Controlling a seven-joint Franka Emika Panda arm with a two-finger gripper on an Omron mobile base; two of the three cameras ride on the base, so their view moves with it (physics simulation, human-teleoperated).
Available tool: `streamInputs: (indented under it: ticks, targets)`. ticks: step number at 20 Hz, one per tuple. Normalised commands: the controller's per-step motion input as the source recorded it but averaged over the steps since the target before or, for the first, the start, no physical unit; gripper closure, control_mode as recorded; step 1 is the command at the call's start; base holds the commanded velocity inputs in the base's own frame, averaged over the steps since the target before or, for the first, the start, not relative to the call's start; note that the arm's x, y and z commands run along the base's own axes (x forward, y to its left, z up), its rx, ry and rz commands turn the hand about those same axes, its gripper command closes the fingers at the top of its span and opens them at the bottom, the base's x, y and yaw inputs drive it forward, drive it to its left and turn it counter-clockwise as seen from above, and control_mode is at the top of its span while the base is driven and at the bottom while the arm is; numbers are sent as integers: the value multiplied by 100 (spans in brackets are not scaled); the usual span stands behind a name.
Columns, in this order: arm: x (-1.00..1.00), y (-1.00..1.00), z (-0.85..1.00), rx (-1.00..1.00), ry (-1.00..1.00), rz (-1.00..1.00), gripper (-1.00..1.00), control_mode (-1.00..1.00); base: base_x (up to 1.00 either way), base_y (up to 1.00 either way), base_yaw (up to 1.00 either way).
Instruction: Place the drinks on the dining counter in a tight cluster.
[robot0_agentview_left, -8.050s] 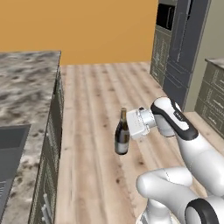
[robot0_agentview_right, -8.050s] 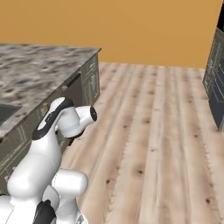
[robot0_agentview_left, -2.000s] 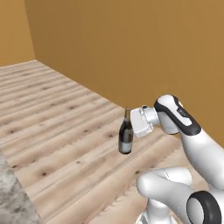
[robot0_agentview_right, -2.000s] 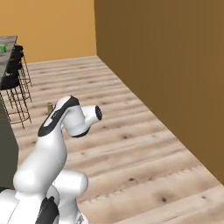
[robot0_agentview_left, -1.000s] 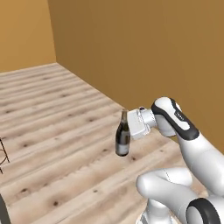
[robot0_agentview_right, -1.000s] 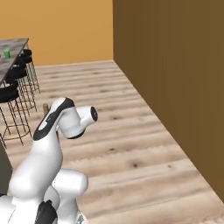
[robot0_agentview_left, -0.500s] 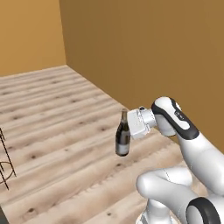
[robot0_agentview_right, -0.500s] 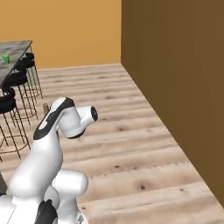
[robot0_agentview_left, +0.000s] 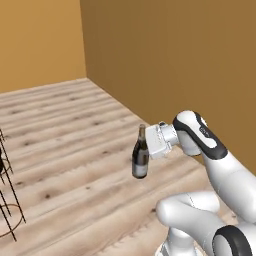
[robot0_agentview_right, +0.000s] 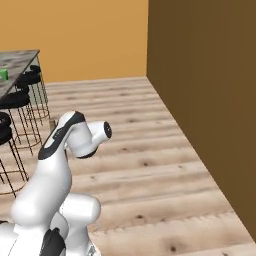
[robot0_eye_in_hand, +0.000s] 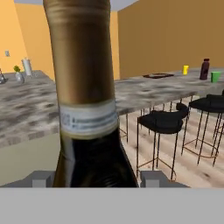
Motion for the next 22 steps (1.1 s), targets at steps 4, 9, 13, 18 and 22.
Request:
streamInputs:
  ticks: [4,9,13,18,22]
  targets:
    - [0,0,0,0,0,0,100,100,92,0,11]
    - [0,0,0,0,0,0,100,100,92,0,11]
    - [0,0,0,0,0,0,100,100,93,0,11]
    - [0,0,0,0,0,0,100,100,93,0,10]
    - [0,0,0,0,0,0,100,100,93,0,10]
